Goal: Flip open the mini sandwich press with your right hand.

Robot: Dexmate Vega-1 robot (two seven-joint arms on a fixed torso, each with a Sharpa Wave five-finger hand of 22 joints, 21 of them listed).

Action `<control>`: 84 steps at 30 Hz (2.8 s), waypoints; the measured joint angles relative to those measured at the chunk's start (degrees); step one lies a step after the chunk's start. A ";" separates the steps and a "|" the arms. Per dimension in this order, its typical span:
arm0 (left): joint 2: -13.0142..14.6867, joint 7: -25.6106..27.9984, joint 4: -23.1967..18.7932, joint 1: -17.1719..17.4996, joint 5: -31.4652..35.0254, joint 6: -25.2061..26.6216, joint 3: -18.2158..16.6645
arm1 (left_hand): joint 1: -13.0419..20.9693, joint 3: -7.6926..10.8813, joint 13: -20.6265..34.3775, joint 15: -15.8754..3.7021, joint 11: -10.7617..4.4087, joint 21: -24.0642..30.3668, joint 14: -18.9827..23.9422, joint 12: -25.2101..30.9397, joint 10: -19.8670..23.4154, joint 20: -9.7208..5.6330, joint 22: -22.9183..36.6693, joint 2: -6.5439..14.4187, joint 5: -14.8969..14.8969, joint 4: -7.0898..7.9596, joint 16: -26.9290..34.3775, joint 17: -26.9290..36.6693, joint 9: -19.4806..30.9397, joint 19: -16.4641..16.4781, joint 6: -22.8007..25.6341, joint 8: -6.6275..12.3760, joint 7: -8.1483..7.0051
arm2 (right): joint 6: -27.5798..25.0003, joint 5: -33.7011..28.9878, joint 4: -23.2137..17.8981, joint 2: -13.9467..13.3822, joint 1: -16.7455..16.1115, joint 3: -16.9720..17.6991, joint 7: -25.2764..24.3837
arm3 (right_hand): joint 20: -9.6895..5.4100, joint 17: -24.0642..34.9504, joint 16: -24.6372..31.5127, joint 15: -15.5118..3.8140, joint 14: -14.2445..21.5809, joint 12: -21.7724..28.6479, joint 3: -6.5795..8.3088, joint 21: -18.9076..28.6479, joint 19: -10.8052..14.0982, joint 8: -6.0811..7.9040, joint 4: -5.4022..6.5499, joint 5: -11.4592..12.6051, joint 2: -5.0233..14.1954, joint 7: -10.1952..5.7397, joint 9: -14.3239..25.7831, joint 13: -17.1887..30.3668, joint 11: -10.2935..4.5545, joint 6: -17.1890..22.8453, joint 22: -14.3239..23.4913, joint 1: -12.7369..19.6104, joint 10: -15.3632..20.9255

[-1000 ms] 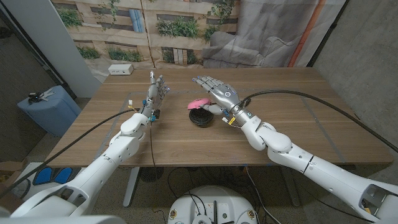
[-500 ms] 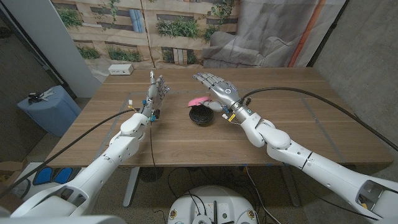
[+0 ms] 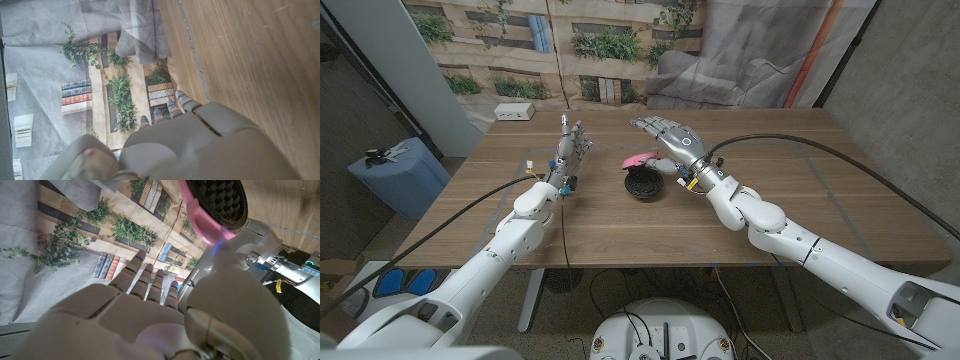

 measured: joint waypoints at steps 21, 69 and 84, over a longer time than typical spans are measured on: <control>0.00 0.00 -0.01 0.00 -0.01 0.06 0.00 | 0.00 0.00 0.00 0.00 0.00 0.00 0.00 0.00 0.00 0.00 0.00 0.00 0.00 0.00 0.00 0.00 0.00 0.00 0.00 0.00 0.00 | 3.44 2.29 2.47 0.99 3.19 -0.66 1.29 | -0.63 0.52 1.97 -0.12 4.98 0.80 0.00 0.44 4.24 1.09 0.00 0.00 0.75 -1.56 -0.01 0.26 -1.31 6.23 0.11 -0.75 6.58; 0.01 0.02 -0.05 0.03 0.00 0.06 0.01 | 0.00 0.00 0.00 0.00 0.00 0.00 0.00 0.00 0.00 0.00 0.00 0.00 0.00 0.00 0.00 0.00 0.00 0.00 0.00 0.00 0.00 | 10.67 6.79 11.45 4.64 11.47 -2.92 1.58 | -0.52 0.80 1.97 -0.21 5.69 0.48 -0.16 0.44 5.37 1.09 0.16 0.02 1.44 -1.52 -0.03 0.24 -1.62 7.61 0.10 -0.66 7.50; 0.03 0.03 -0.10 0.03 0.00 0.06 0.00 | 0.00 0.00 0.00 0.00 0.00 0.00 0.00 0.00 0.00 0.00 0.00 0.00 0.00 0.00 0.00 0.00 0.00 0.00 0.00 0.00 0.00 | 12.93 7.90 14.86 6.23 14.32 -3.93 1.75 | -0.52 0.80 2.43 -0.21 5.69 0.09 -0.32 0.44 5.36 0.83 0.32 0.02 1.43 -1.52 -0.03 0.24 -1.62 7.61 0.09 -0.66 7.49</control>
